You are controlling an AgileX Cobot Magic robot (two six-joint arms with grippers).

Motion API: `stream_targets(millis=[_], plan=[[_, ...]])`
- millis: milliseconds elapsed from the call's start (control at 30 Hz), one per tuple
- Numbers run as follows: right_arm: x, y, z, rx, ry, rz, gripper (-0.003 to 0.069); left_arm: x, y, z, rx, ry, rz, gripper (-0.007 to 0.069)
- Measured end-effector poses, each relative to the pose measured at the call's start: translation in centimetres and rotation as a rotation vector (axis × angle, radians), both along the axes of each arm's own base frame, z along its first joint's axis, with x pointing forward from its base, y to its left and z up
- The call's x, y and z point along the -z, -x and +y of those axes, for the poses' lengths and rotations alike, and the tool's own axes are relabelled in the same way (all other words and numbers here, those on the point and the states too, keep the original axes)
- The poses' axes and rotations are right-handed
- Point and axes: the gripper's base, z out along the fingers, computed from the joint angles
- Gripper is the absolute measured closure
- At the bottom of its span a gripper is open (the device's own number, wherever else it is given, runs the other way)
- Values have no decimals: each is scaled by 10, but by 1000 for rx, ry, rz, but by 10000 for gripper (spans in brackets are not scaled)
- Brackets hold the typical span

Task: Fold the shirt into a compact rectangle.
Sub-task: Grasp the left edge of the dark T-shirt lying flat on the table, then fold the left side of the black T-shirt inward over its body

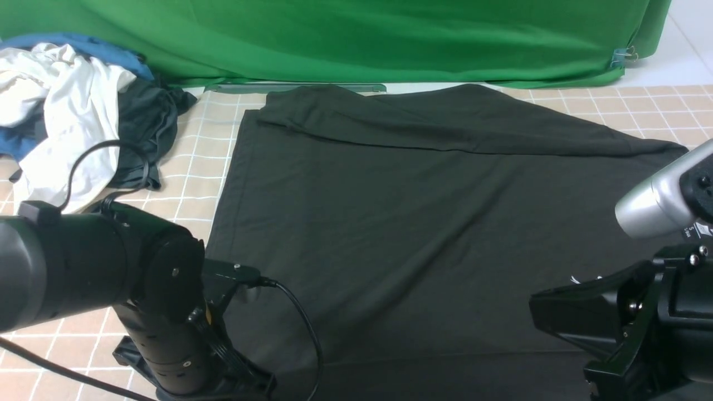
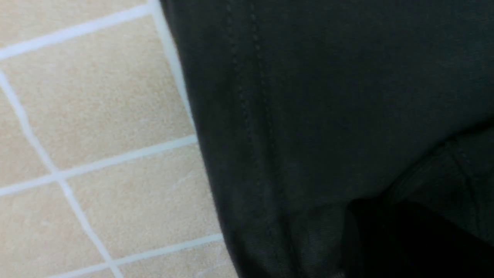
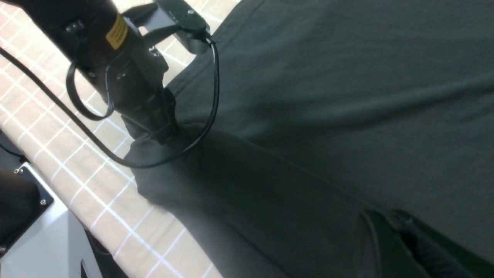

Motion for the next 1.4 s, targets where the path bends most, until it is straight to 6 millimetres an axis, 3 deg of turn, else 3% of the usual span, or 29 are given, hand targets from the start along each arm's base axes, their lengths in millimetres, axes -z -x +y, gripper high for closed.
stream_targets(millis=[167,433,567,667,733,867,1133,1400], plan=[[0,0,0,0,-1,-3,614,-7,-2,-1,45,0,-2,589],[-1,-4,-2,-8,44,-76,614,-105,-23,-3,101,31,-282,589],[-2,-11,-9,77,68,-103,614,-153,-37,-4,113,35,-437,589],[-2,-16,-16,135,80,-110,614,-171,-51,-7,120,9,-504,589],[-2,-18,-18,154,84,-107,614,-175,-58,-9,125,-5,-523,589],[3,-24,-32,244,135,-60,614,-166,-93,-11,114,-79,-526,589],[11,-25,-47,322,222,31,608,-127,-157,9,20,-123,-508,589],[11,-25,-48,325,228,39,595,-91,-186,8,62,-150,-535,589]])
